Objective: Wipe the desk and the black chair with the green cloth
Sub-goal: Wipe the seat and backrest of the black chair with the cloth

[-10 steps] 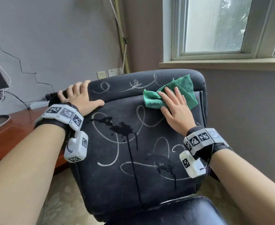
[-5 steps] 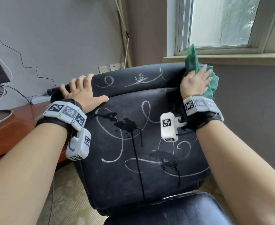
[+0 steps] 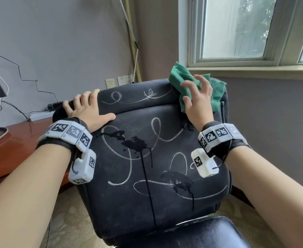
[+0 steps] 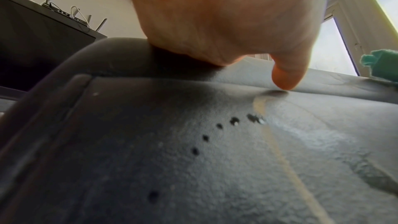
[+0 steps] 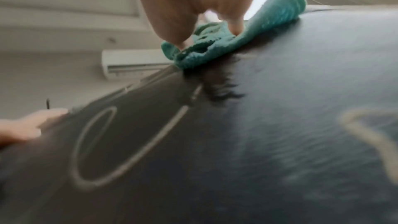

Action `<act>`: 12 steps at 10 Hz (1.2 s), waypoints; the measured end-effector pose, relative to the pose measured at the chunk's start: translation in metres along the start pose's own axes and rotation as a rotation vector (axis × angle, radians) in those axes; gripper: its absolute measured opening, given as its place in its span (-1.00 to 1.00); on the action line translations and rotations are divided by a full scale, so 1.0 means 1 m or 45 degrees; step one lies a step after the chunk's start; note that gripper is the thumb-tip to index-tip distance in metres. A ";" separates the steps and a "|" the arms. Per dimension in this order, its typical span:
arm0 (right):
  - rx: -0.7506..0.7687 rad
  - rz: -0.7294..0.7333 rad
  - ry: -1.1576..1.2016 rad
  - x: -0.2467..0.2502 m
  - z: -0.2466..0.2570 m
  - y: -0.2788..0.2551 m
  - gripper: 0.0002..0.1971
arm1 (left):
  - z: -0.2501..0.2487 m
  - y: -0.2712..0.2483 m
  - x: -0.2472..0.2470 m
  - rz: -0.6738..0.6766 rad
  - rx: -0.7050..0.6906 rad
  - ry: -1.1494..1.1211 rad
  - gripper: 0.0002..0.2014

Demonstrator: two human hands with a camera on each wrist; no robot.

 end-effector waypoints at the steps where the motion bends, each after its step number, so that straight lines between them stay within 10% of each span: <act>1: 0.164 0.108 -0.121 -0.002 0.002 -0.002 -0.68 | -0.001 -0.001 0.001 0.014 0.004 0.013 -0.15; 6: -0.377 0.083 0.083 0.025 -0.046 0.010 -0.58 | -0.015 -0.006 0.011 0.078 0.058 -0.041 -0.16; 8: -0.409 0.171 0.192 0.031 -0.053 0.007 -0.53 | -0.201 -0.037 0.060 -0.292 -0.743 -0.182 -0.52; 12: -0.502 -0.005 0.343 0.053 -0.080 0.005 -0.33 | -0.275 0.003 0.003 -0.109 -0.543 0.076 -0.30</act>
Point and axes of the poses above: each hand's wrist, its own y-axis towards the middle knuckle, its own x-axis out of the back of the hand, z = x × y, the point moved 10 cm from there along y, towards the middle knuckle, and after that the axes turned 7 degrees about -z, right-handed, at the moved point
